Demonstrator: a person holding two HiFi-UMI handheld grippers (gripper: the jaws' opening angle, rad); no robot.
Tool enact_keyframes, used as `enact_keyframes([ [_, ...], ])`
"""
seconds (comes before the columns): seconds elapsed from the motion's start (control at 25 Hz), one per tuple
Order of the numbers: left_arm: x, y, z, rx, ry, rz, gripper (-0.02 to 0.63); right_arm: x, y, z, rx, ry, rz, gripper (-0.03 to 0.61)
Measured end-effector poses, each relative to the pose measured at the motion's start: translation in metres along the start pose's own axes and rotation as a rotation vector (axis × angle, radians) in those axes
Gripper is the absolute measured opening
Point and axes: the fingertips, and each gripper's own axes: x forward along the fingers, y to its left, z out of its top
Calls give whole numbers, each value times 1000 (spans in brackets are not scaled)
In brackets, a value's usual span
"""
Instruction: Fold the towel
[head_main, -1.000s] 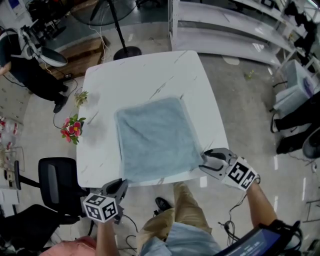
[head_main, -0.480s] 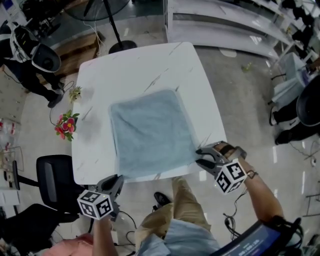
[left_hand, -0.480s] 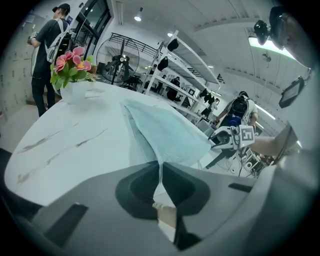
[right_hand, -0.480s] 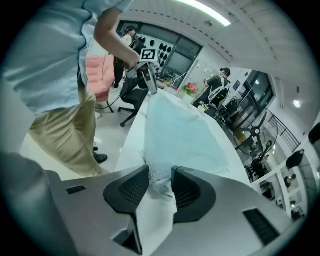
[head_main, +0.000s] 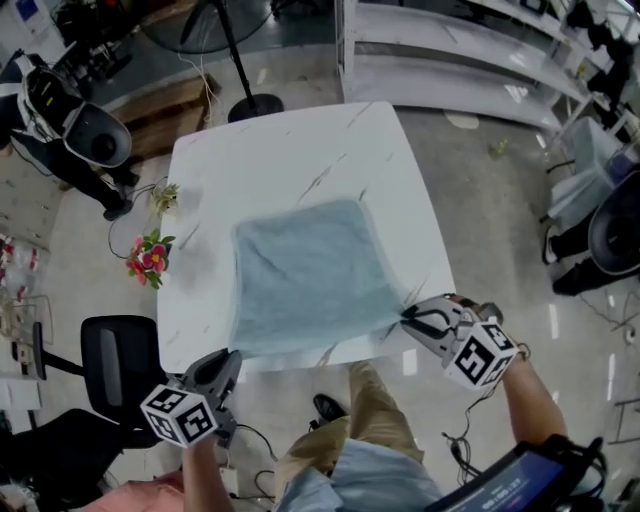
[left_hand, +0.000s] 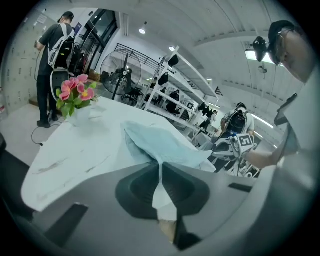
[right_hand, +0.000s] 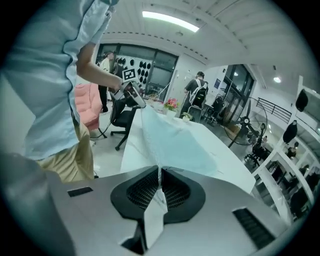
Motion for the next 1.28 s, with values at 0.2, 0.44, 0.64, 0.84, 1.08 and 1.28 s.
enact_keyframes([
  [0.2, -2, 4, 35, 17, -39, 39, 25, -7, -35, 21, 95, -48, -25, 32],
  [0.44, 5, 11, 80, 16, -92, 77, 25, -3, -85, 40, 155, -83, -66, 32],
  [0.64, 18, 16, 114, 17, -131, 83, 25, 1, -127, 42, 229, -100, -99, 32],
  [0.84, 34, 29, 144, 11, -163, 108, 25, 13, -160, 40, 281, -105, -112, 31],
  [1.08, 61, 49, 169, -3, -176, 132, 25, 33, -198, 33, 317, -94, -121, 31],
  [1.28, 86, 67, 179, -27, -150, 160, 25, 54, -221, 20, 345, -67, -110, 31],
])
